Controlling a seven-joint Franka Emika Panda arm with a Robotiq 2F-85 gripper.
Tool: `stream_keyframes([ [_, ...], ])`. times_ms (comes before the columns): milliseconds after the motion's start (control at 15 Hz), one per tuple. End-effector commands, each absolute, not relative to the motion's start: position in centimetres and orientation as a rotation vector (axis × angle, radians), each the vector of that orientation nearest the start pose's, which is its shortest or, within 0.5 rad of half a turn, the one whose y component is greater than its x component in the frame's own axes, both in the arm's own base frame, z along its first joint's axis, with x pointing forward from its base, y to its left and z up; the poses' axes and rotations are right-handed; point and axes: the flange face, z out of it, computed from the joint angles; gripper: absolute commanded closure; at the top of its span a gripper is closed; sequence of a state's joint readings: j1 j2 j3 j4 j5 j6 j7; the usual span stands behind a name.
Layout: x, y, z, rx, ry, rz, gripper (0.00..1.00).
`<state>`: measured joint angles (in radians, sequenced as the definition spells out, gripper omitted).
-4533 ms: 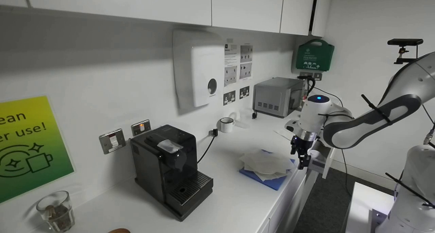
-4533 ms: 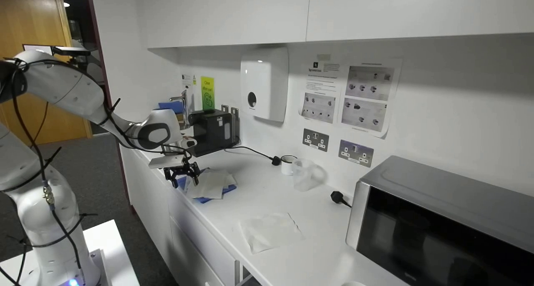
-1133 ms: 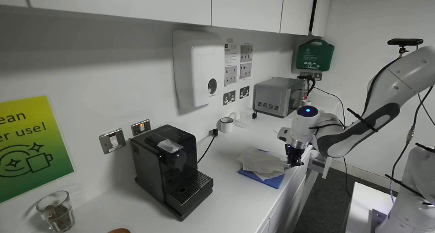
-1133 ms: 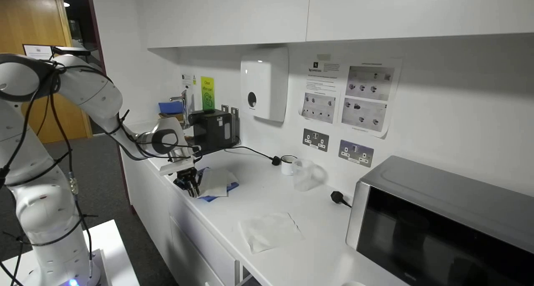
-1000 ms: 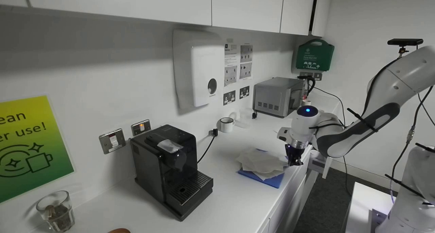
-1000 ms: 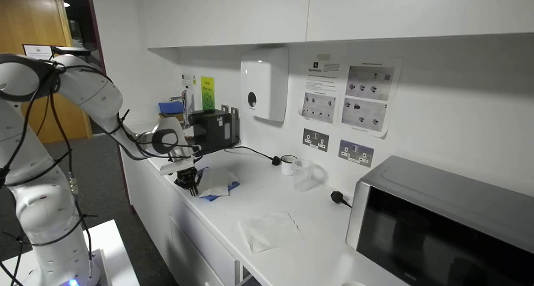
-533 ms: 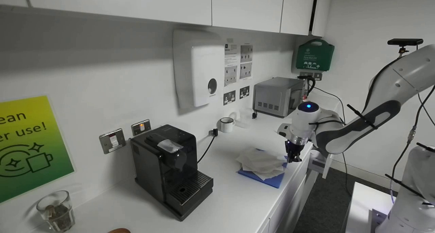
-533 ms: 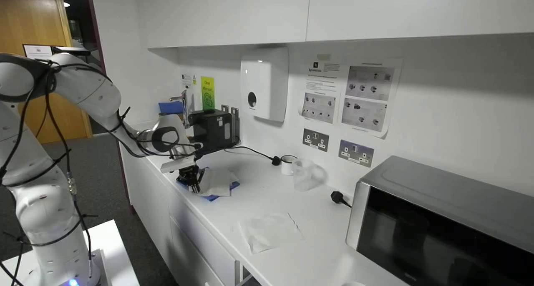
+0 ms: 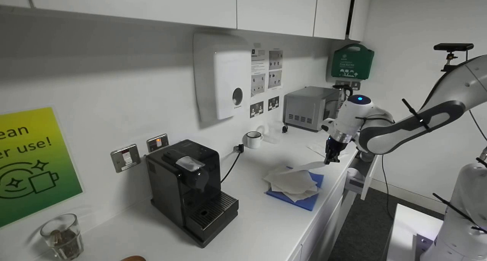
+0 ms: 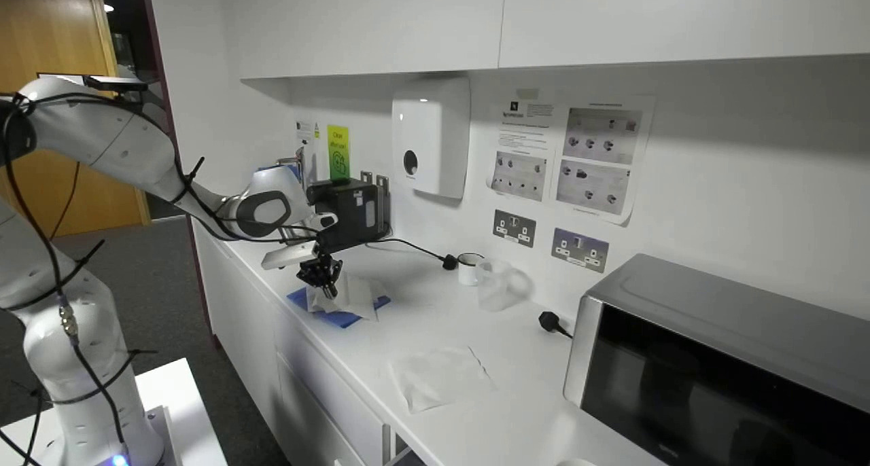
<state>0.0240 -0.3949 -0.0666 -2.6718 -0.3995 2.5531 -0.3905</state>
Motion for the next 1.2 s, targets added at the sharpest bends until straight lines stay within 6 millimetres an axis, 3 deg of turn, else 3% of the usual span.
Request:
stream_keyframes([
  [0, 40.8, -4.0, 41.2, -3.221, -0.803, -0.432, 1.0],
  [467, 40.1, -10.5, 43.1, -3.128, -0.303, -0.471, 1.0],
  [800, 38.9, -15.9, 44.8, -3.105, -0.055, -0.51, 1.0],
  [1133, 38.3, -20.4, 44.8, -3.081, 0.114, -0.486, 1.0],
])
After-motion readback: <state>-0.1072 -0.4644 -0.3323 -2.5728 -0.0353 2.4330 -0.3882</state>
